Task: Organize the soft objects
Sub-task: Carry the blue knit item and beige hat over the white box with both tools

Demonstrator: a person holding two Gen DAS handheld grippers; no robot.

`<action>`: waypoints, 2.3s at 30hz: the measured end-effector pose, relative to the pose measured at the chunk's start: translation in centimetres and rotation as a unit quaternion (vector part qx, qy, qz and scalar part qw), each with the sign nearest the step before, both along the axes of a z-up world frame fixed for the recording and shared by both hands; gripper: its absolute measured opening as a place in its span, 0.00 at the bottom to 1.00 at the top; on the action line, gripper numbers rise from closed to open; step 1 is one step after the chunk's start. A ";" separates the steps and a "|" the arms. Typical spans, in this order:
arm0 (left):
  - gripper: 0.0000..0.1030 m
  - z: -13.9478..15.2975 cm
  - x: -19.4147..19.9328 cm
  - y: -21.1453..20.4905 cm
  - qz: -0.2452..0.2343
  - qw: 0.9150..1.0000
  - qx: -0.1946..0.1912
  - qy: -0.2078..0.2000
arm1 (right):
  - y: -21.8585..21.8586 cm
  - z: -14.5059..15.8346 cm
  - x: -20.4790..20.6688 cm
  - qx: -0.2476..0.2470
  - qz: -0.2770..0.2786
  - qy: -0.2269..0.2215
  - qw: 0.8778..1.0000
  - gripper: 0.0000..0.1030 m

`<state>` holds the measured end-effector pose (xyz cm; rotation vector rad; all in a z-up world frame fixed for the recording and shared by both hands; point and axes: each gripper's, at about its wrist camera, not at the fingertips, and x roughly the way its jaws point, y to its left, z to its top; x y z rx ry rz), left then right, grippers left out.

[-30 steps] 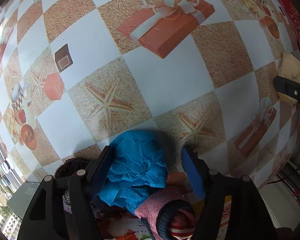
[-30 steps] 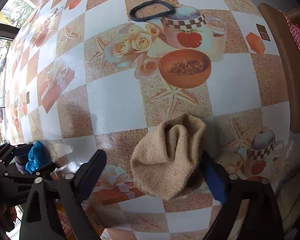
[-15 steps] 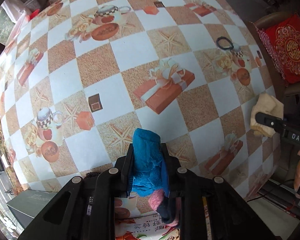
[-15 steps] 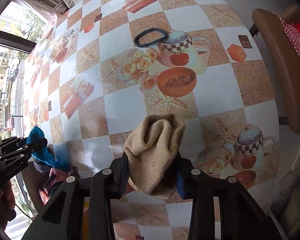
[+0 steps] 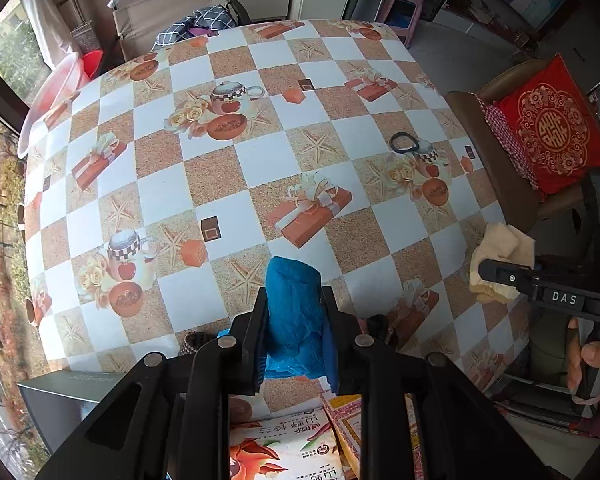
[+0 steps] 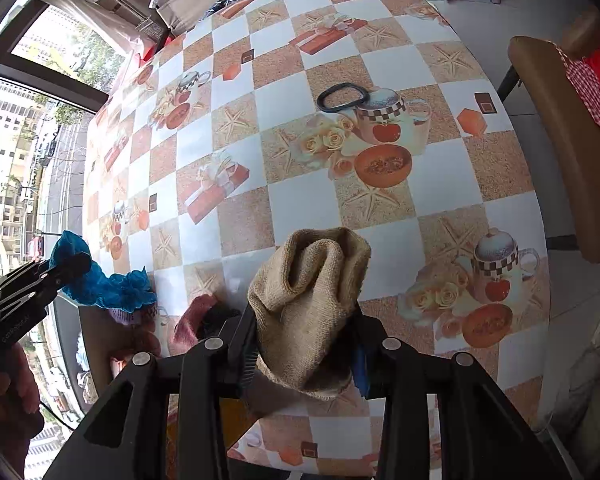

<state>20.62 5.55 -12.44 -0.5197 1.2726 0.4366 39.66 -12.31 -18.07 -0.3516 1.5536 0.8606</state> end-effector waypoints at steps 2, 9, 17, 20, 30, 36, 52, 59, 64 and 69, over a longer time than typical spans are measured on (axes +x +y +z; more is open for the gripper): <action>0.24 0.6 -1.0 -0.5 0.004 1.000 0.001 -0.004 | -0.2 0.5 -1.1 0.001 0.006 0.000 1.000 0.38; 0.24 2.5 -4.6 -2.9 0.005 1.000 0.008 -0.023 | -2.0 2.2 -4.5 -0.001 0.024 0.002 1.000 0.38; 0.24 4.1 -8.7 -5.9 -0.006 0.999 0.010 -0.043 | -4.1 3.5 -9.2 -0.008 0.049 0.006 0.999 0.38; 0.24 4.4 -10.1 -6.9 -0.008 0.999 0.007 -0.049 | -4.9 4.1 -11.0 -0.010 0.063 0.005 0.998 0.38; 0.24 4.0 -13.6 -9.7 -0.028 0.998 0.001 -0.056 | -6.9 6.1 -16.5 -0.012 0.103 0.000 0.995 0.38; 0.24 5.0 -15.1 -10.0 -0.026 0.997 0.011 -0.072 | -6.8 8.0 -20.0 -0.005 0.146 -0.018 0.989 0.38; 0.24 7.3 -21.4 -7.8 0.054 0.993 0.042 -0.097 | -0.1 11.6 -28.1 0.034 0.297 -0.059 0.953 0.38; 0.24 7.6 -25.4 -6.3 0.120 0.987 0.052 -0.098 | 3.7 11.8 -30.6 0.046 0.345 -0.062 0.935 0.38; 0.24 7.5 -27.8 -5.6 0.162 0.980 0.056 -0.096 | 6.2 12.0 -32.5 0.054 0.377 -0.063 0.923 0.38; 0.24 7.2 -29.4 -5.2 0.194 0.975 0.060 -0.093 | 8.2 12.2 -34.3 0.060 0.405 -0.064 0.910 0.38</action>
